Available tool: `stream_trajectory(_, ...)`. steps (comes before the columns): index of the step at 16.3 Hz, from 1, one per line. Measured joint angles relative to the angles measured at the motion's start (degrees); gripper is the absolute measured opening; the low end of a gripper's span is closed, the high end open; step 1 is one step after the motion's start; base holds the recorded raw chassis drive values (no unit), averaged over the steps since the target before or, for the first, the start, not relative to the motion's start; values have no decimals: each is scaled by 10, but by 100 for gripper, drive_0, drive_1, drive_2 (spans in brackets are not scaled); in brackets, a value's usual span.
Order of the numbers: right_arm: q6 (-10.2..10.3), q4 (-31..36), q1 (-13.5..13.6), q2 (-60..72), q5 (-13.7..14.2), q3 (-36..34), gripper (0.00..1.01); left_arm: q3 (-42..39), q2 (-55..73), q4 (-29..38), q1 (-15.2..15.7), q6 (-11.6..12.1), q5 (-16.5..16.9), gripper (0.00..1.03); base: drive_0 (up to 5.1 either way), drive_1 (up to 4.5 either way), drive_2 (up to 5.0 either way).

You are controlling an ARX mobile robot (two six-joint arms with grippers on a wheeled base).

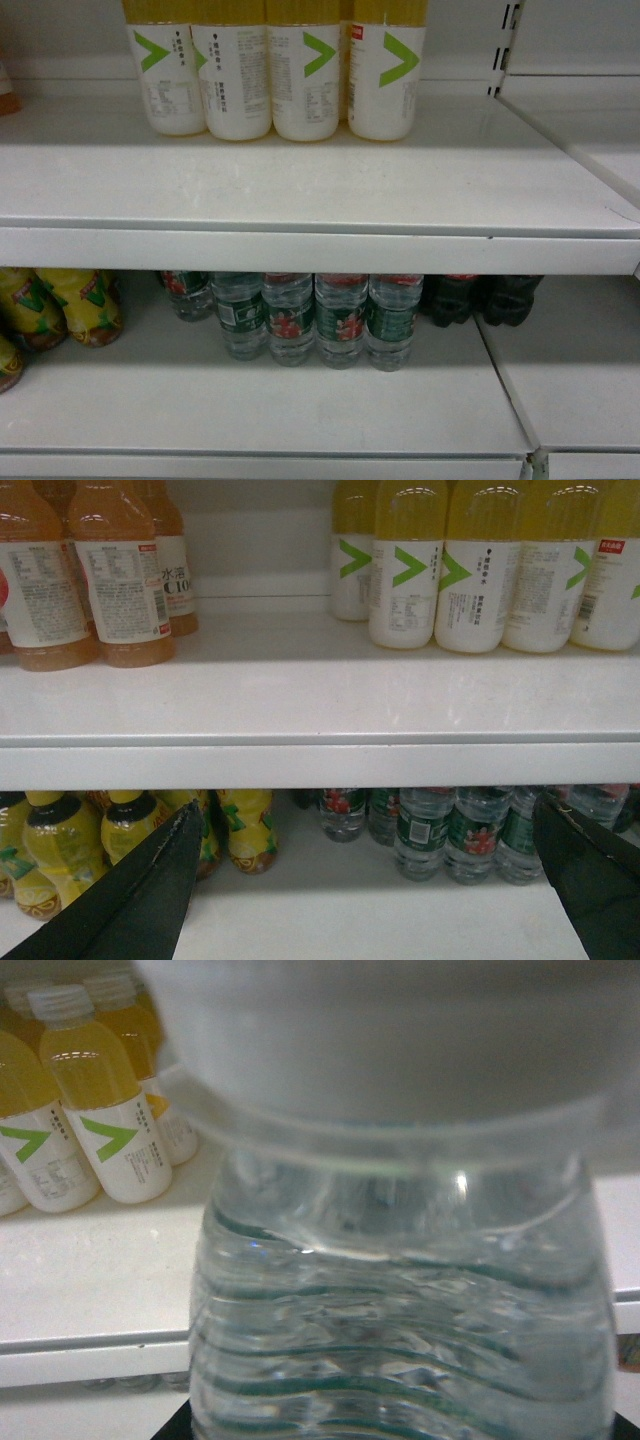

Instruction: Move water from second to third shelf

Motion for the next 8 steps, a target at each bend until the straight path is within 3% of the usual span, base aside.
stream_trajectory(7,0,0,0,0,0,0,44,0,0,0,0,0,0,98,0,0,0)
stream_trajectory(8,0,0,0,0,0,0,44,0,0,0,0,0,0,98,-410,203,203)
